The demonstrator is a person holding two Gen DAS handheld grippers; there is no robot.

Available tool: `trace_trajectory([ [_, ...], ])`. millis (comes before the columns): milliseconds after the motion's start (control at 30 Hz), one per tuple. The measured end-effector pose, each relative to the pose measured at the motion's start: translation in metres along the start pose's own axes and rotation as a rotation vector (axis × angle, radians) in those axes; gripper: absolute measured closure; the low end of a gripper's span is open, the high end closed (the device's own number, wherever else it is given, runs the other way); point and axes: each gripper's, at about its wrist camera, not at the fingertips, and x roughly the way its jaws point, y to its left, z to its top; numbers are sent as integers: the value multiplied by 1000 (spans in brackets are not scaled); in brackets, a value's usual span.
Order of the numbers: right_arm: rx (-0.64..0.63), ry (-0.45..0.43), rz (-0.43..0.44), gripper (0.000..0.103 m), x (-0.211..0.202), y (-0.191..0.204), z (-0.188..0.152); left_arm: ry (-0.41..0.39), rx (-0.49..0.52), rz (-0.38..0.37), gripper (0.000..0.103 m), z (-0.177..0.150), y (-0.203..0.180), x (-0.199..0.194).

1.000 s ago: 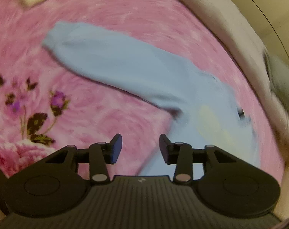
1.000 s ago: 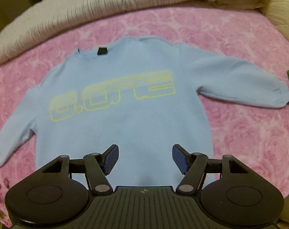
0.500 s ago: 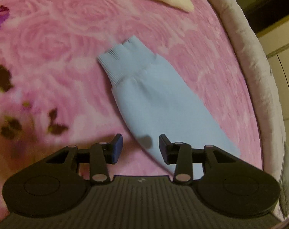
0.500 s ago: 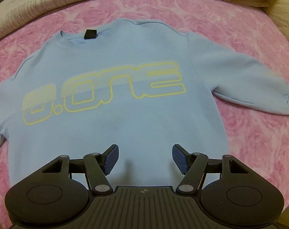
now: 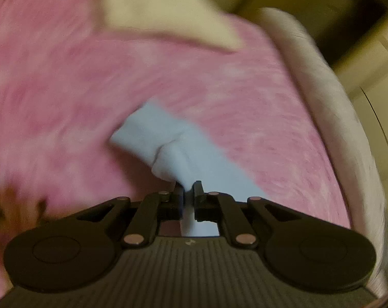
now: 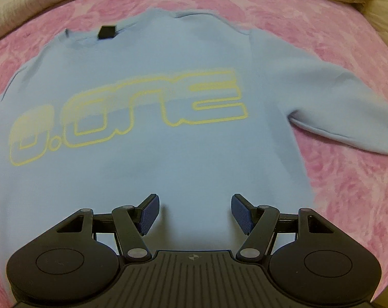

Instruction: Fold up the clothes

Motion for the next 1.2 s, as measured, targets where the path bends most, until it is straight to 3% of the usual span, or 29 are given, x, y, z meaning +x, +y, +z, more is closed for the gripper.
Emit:
trace_trajectory([
  [100, 27, -5, -5, 37, -2, -17, 5, -54, 205, -110, 100, -7, -63, -28],
  [200, 55, -15, -21, 37, -5, -34, 9, -22, 404, -326, 100, -39, -130, -60],
  [300, 88, -32, -33, 37, -6, -53, 14, 153, 582, -567, 96, -99, -185, -79],
  [400, 117, -46, 8, 37, -6, -63, 14, 400, 659, -652, 85, -172, -207, -66],
  [467, 136, -54, 47, 37, -5, -68, 14, 501, 699, -603, 86, -207, -208, -54],
  [600, 174, -71, 127, 37, -3, -78, 14, 610, 675, -475, 86, -227, -187, -35],
  [700, 207, -83, 199, 37, -1, -84, 14, 582, 663, -393, 86, -208, -170, -28],
  [833, 362, -56, 506, 38, 20, -73, 21, 513, 669, -293, 86, -181, -154, -14],
  [933, 459, -15, 647, 43, 44, -58, 24, 474, 642, -253, 86, -161, -146, -6],
  [1067, 524, 39, 717, 56, 73, -32, 30, 444, 589, -237, 86, -143, -140, -2],
  [1167, 514, 31, 698, 58, 87, -14, 38, 439, 584, -233, 86, -138, -138, 1],
  [1200, 493, 9, 690, 64, 87, -8, 41, 439, 584, -235, 86, -139, -137, 2],
])
